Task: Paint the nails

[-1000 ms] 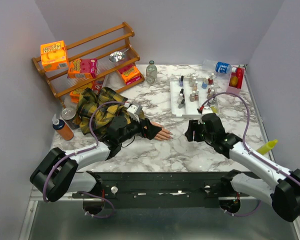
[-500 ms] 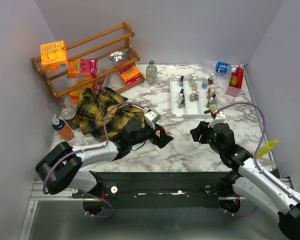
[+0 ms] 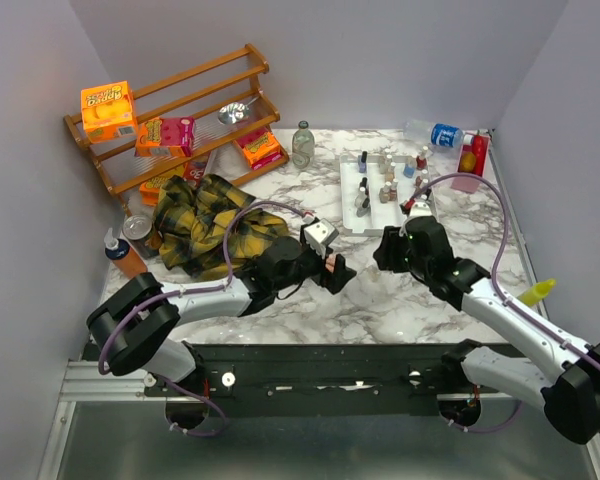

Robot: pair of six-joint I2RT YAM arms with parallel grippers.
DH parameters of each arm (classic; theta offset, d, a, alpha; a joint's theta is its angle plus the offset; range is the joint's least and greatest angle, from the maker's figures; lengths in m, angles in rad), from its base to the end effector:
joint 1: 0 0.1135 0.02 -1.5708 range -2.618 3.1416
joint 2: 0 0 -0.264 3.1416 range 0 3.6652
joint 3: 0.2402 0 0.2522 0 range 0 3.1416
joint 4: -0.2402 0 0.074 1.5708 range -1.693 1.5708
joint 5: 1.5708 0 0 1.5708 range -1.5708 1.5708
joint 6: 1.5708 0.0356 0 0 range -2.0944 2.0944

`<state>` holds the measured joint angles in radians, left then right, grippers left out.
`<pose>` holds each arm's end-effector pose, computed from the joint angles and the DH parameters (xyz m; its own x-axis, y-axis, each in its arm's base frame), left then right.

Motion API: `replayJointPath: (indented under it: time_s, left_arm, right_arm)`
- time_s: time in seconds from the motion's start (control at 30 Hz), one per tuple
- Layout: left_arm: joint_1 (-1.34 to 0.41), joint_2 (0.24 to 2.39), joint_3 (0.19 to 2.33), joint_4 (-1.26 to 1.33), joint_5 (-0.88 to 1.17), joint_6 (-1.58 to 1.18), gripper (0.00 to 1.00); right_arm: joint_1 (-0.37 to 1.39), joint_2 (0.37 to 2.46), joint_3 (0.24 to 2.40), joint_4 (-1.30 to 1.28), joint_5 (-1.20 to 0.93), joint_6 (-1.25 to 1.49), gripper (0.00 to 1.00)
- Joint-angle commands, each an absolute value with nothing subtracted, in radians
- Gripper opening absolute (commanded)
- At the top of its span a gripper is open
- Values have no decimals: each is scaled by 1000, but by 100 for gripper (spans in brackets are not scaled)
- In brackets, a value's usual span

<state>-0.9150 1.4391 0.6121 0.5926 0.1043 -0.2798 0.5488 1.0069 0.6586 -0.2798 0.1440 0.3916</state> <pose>0.1811 -0.2414 0.2102 -0.3709 0.0316 -0.9282 0.7778 0.5566 -0.2918 0.1887 0.1094 0.2452 -0.6226 0.0621 -0.7801 -0.1943 0.9534 0.2309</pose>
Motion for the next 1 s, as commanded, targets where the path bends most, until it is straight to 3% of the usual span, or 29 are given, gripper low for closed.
replayJointPath:
  time_s: [0.0, 0.17, 0.27, 0.77, 0.97]
  left_arm:
    - [-919, 1447, 676, 522, 49, -284, 99]
    - [-917, 1413, 655, 584, -73, -307, 99]
    - [-916, 1425, 683, 555, -68, -298, 99]
    - [-916, 1410, 569, 736, -32, -219, 99]
    - [-916, 1394, 531, 801, -25, -203, 99]
  right_arm:
    - [552, 1034, 681, -347, 120, 339, 57]
    - [551, 1065, 667, -342, 120, 328, 63]
    - [552, 1095, 681, -336, 112, 330, 50]
    - [552, 1255, 744, -325, 38, 305, 48]
    - [552, 1301, 752, -337, 52, 301, 42]
